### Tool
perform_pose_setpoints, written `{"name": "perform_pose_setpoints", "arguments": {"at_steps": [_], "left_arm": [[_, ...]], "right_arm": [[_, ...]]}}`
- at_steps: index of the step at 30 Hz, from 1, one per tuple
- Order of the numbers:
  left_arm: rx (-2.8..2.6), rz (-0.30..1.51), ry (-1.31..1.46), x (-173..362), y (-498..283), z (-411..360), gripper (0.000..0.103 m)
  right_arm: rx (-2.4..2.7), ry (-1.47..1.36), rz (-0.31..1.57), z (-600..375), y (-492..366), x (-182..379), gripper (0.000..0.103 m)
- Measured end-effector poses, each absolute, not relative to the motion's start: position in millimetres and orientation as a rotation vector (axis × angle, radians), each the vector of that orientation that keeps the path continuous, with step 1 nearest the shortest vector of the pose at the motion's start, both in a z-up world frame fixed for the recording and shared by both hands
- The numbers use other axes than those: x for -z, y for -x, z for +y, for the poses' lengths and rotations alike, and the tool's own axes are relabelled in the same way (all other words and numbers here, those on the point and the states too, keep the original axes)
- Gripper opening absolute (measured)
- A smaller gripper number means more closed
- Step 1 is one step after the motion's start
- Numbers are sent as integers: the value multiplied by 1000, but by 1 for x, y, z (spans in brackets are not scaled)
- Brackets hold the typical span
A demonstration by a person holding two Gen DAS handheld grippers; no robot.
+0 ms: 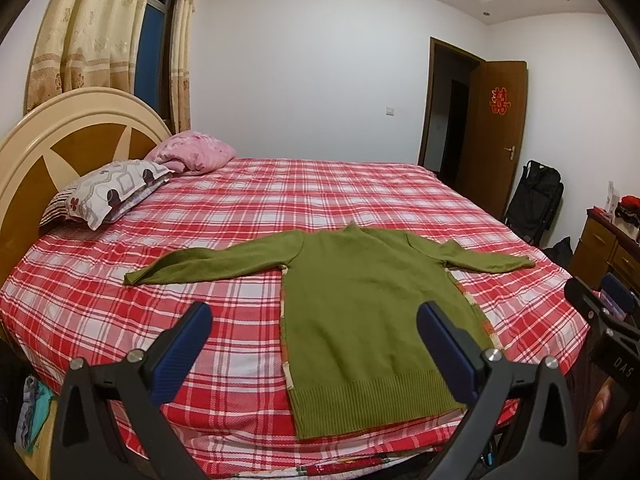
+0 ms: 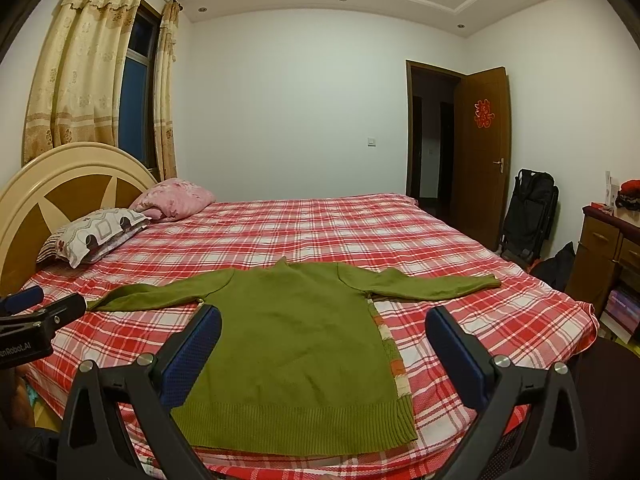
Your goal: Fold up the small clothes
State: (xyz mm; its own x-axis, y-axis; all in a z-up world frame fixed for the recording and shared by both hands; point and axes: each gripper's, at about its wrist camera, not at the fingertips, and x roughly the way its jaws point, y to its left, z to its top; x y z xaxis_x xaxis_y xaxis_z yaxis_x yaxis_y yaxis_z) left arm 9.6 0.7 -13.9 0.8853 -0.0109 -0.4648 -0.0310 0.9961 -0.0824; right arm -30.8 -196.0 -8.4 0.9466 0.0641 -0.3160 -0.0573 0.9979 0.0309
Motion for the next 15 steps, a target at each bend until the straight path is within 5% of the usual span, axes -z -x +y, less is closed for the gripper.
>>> {"name": "perform_pose_setpoints", "arguments": {"at_steps": [15], "left_arm": [[-9,490,93,12,-11,3,103]], "right_arm": [[-63,-29,328,-198,29,10,102]]}}
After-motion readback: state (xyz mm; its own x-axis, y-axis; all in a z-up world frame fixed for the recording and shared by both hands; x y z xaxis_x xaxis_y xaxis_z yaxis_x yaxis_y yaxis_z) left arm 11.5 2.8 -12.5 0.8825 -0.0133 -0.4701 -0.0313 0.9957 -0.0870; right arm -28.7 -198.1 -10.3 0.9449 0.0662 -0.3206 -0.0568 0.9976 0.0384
